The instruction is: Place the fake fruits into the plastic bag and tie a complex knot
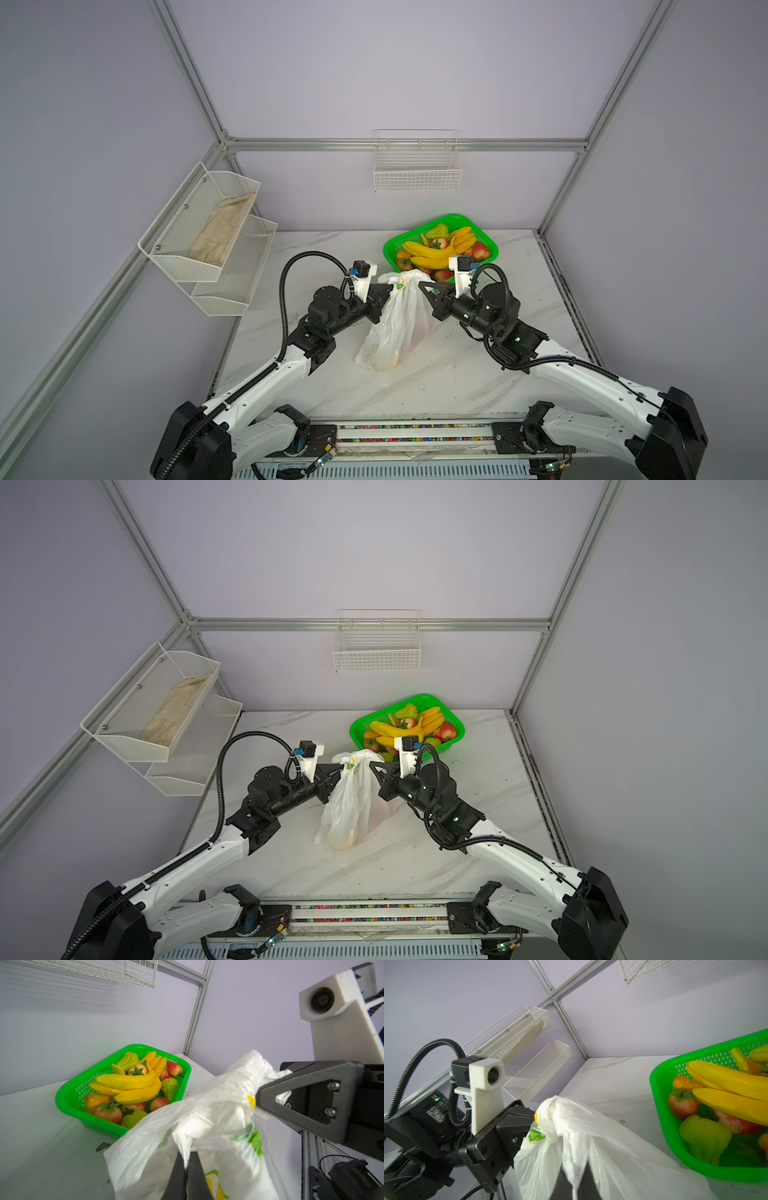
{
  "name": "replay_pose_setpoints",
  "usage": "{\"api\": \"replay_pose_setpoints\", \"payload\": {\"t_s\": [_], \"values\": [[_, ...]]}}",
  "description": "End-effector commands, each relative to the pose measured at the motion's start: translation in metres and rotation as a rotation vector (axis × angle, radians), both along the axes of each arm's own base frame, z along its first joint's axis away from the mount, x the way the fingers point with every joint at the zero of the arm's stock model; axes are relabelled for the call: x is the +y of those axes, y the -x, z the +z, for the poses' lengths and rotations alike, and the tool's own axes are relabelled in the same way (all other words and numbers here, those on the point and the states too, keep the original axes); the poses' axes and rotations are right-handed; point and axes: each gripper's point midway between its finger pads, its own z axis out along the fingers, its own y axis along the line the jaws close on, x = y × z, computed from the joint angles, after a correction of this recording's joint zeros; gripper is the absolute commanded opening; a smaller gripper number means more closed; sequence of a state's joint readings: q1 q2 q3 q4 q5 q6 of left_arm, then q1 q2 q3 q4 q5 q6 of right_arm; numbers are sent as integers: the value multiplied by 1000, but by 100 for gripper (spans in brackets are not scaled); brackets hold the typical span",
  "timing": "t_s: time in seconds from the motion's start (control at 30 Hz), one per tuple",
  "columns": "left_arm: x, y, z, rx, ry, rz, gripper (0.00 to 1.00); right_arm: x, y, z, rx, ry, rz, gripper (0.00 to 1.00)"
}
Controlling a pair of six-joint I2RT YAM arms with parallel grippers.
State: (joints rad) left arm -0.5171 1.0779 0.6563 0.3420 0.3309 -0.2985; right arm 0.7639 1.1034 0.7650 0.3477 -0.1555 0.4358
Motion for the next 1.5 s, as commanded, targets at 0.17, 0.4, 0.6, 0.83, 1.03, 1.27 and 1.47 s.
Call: {"api": "replay_pose_setpoints", "payload": {"t_s": [0.17,0.4,0.6,0.83,1.03,1.27,1.47], "values": [[33,-3,10,31,53,174,0,-45,-13,-54,68,224,-156,0],[51,-6,0,97,73,261,0,-64,-25,-80,119,303,-181,0],[79,-18,-30,187,43,405,0,-72,-30,-106,183,326,-170,0],[129,-26,-73,293,56,602,0,-108,-43,-144,296,310,-214,0],[94,-27,-60,277,103,412,0,-75,-45,-149,299,274,-116,0],[74,-16,-34,207,219,269,16,-72,-43,-149,280,265,-103,0],[62,-11,-15,188,284,184,55,-71,-42,-149,272,266,-94,0]]}}
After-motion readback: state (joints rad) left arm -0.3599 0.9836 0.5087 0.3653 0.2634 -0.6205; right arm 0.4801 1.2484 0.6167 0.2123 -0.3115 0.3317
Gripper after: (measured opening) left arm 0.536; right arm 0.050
